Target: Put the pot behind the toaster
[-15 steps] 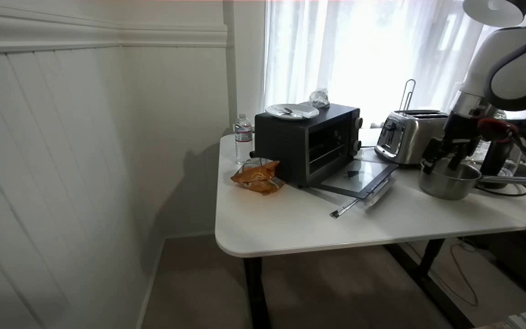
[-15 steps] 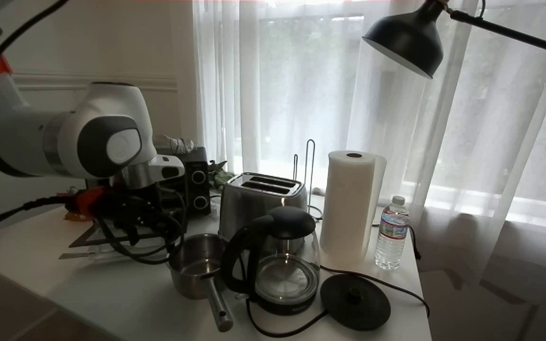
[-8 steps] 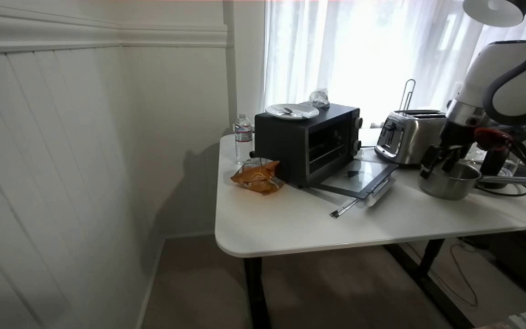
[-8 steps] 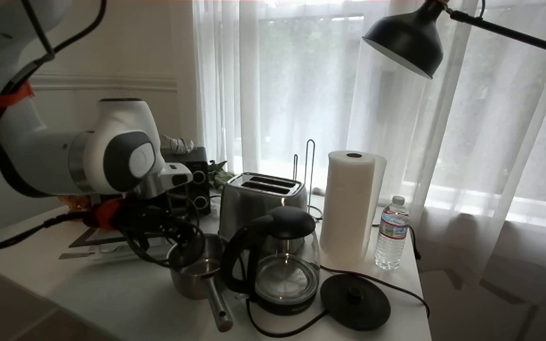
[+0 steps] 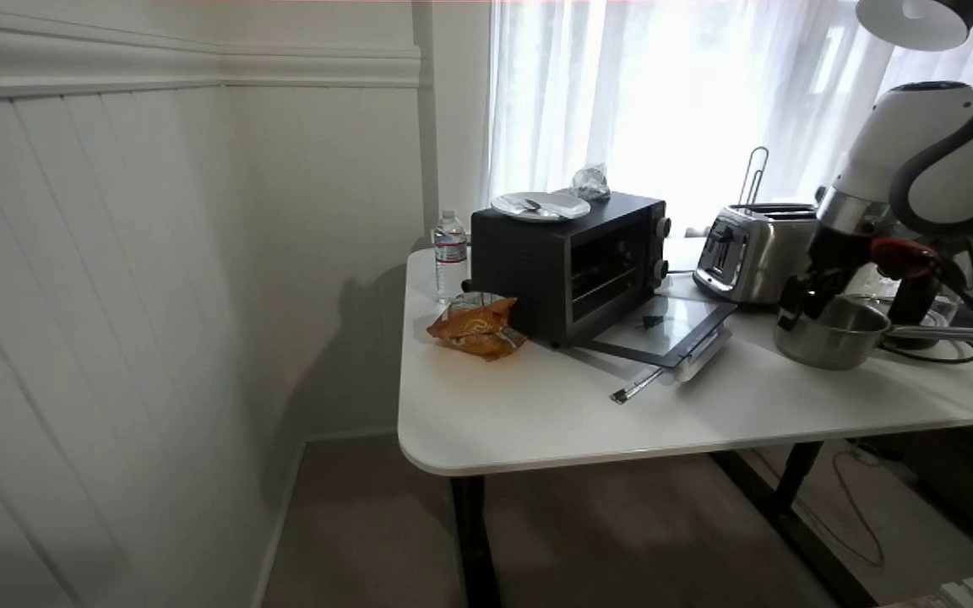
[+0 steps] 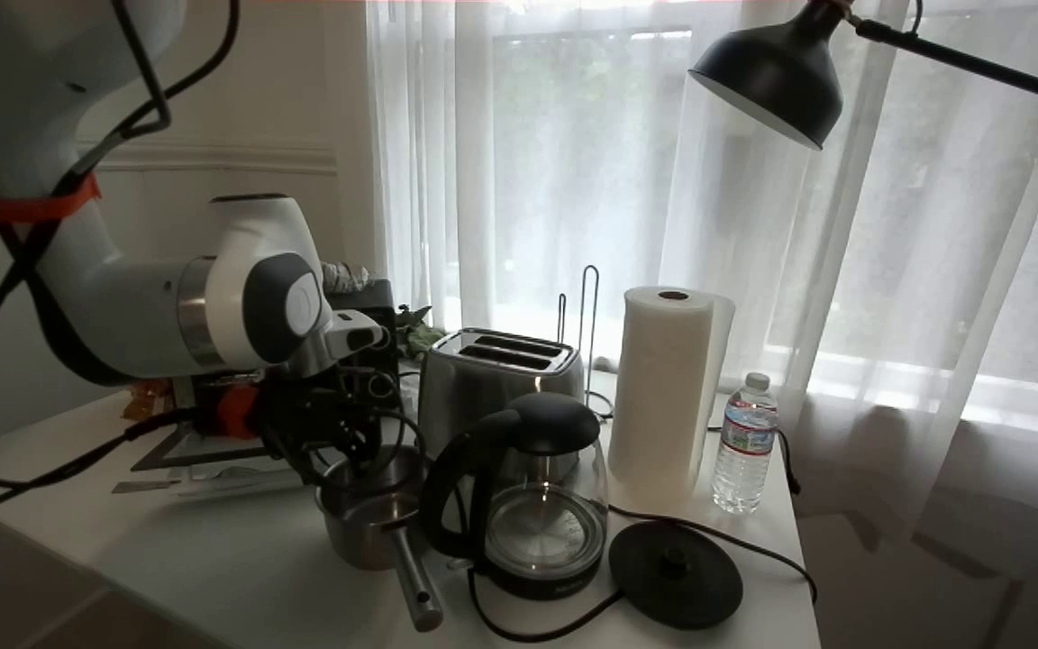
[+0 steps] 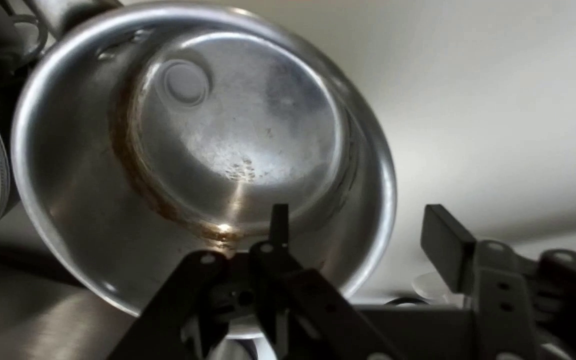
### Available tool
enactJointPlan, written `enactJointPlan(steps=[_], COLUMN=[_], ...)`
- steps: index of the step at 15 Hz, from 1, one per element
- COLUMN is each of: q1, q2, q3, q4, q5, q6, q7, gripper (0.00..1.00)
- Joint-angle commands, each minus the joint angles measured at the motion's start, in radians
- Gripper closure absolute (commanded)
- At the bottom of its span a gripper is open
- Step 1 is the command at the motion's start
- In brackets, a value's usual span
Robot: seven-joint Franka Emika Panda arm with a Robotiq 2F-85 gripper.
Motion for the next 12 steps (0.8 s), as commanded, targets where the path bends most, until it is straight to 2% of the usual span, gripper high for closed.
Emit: enactJointPlan(steps=[1,6,8,12], q1=[0.012,0.013,0.024,0.041], q2=[0.03,0.047,0.036,-0.032], q3=[-0.024,-0.022,-0.027,0.006], q4=[0.021,0.022,0.019,-0.009], q5=[-0.057,-0.058,-0.073,-0.054], q6=[0.0,-0.012,-0.014,-0.045], q7=[0.009,0.004,0.007,-0.004], gripper=[0.61,0.95,1.0,0.98])
